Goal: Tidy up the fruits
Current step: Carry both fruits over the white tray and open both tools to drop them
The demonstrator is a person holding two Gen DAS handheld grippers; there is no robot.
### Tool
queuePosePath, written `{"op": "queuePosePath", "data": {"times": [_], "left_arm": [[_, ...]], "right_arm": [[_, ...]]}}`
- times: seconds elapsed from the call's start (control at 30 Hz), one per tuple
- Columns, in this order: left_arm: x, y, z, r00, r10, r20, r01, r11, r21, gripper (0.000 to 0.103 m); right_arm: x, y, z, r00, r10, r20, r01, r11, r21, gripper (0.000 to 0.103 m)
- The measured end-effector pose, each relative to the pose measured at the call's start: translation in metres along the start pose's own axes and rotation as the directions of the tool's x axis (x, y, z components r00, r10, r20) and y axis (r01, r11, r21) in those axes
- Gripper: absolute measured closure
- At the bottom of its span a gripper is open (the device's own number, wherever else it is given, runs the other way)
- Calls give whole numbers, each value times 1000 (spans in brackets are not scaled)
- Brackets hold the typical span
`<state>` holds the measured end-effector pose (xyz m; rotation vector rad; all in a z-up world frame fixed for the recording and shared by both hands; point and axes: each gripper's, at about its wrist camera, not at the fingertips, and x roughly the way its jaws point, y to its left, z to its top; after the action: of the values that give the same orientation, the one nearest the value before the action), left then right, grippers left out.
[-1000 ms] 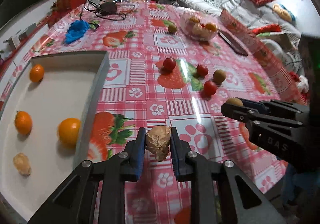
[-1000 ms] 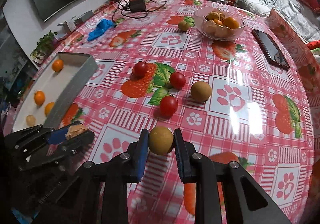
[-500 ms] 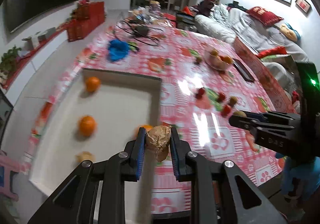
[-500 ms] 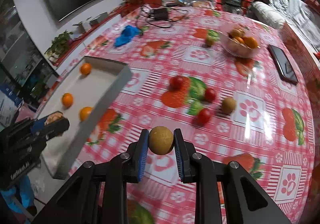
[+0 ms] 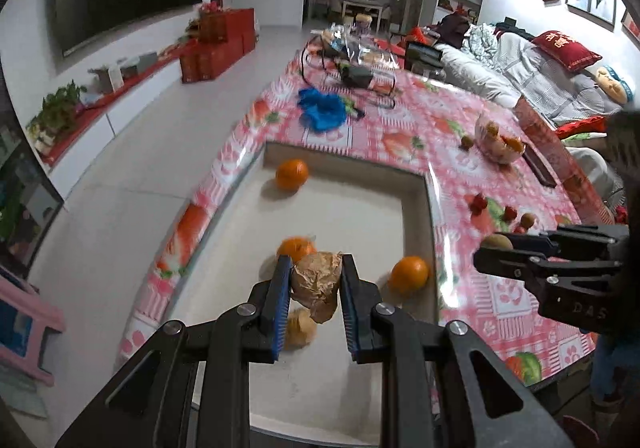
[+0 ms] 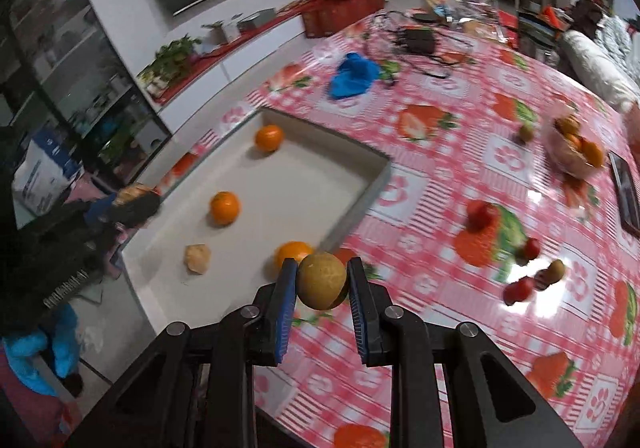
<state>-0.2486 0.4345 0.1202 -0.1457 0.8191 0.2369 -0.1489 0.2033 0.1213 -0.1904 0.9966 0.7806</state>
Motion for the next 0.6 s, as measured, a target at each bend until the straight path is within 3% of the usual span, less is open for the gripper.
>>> {"op": "queuePosePath", "data": {"times": [0.5, 0.53, 0.6], "left_arm": [[35, 16, -32, 995, 8, -104, -10, 1000, -18, 76], [35, 17, -33, 994, 9, -106, -11, 1000, -21, 71], [36, 18, -34, 994, 12, -105, -15, 999, -30, 48]], "right_arm": [[63, 47, 6, 983, 0, -181, -22, 993, -118, 77], [67, 48, 5, 982, -4, -191, -20, 992, -122, 77], [72, 52, 4, 978, -9, -209, -19, 991, -131, 76]]}}
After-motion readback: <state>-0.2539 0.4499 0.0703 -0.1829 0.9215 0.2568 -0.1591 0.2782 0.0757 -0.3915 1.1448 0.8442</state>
